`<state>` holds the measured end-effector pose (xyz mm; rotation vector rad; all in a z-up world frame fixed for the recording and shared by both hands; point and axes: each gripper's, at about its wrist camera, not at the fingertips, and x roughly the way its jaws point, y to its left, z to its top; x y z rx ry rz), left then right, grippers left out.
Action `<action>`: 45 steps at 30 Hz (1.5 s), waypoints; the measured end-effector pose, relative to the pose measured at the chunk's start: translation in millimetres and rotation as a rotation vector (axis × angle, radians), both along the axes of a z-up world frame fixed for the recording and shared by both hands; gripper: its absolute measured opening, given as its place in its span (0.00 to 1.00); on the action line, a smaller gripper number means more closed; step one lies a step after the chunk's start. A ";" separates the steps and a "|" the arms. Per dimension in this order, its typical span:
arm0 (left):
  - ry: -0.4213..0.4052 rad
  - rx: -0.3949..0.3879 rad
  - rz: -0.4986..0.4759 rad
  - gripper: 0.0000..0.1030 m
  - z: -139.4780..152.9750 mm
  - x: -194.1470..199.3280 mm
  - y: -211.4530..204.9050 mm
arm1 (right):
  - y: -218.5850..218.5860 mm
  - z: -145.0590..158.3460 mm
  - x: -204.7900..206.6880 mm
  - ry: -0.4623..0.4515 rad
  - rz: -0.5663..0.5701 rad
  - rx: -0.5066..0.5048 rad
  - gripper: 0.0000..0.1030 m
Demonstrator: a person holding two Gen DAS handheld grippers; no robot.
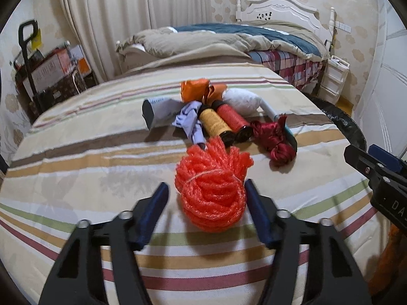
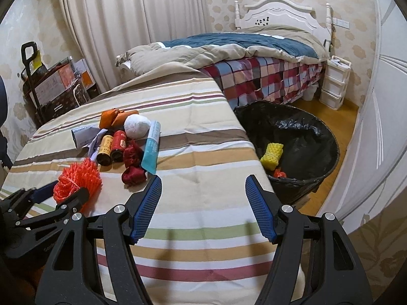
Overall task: Collect trash
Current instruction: 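Grasp the orange mesh net with the left tool while the right tool grasps the blue-white tube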
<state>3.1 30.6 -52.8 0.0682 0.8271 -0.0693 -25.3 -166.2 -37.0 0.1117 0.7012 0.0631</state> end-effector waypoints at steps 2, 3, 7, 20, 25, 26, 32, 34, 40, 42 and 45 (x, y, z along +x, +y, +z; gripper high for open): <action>0.006 -0.022 -0.001 0.50 -0.3 -0.3 3.5 | 4.0 0.0 1.1 0.002 0.007 -0.006 0.65; 0.004 -0.030 0.001 0.49 0.5 -0.8 5.4 | 6.3 0.1 2.1 0.003 0.012 -0.009 0.65; -0.018 -0.029 0.011 0.48 4.6 -2.1 10.6 | 13.9 1.6 5.9 0.002 0.028 -0.018 0.65; -0.062 -0.035 0.119 0.48 18.0 17.6 51.6 | 41.8 7.7 46.1 0.012 0.089 -0.048 0.64; -0.060 -0.039 0.149 0.48 17.9 29.6 64.7 | 48.9 4.7 64.0 0.032 0.105 -0.062 0.54; -0.056 -0.040 0.153 0.48 17.3 32.4 66.4 | 50.8 2.3 69.3 0.047 0.112 -0.064 0.54; -0.037 -0.045 0.158 0.48 13.2 44.2 69.3 | 58.5 -6.8 85.4 0.089 0.136 -0.068 0.46; -0.030 -0.047 0.157 0.48 11.7 46.9 68.4 | 59.7 -8.7 88.4 0.095 0.138 -0.072 0.45; -0.009 -0.057 0.151 0.48 7.2 50.0 68.7 | 44.9 -13.0 90.8 0.121 0.109 -0.043 0.43; -0.007 -0.058 0.152 0.48 6.9 50.8 69.3 | 39.3 -14.5 91.6 0.129 0.097 -0.032 0.43; -0.010 -0.058 0.152 0.48 6.4 50.9 69.3 | 34.6 -15.9 92.1 0.136 0.092 -0.015 0.43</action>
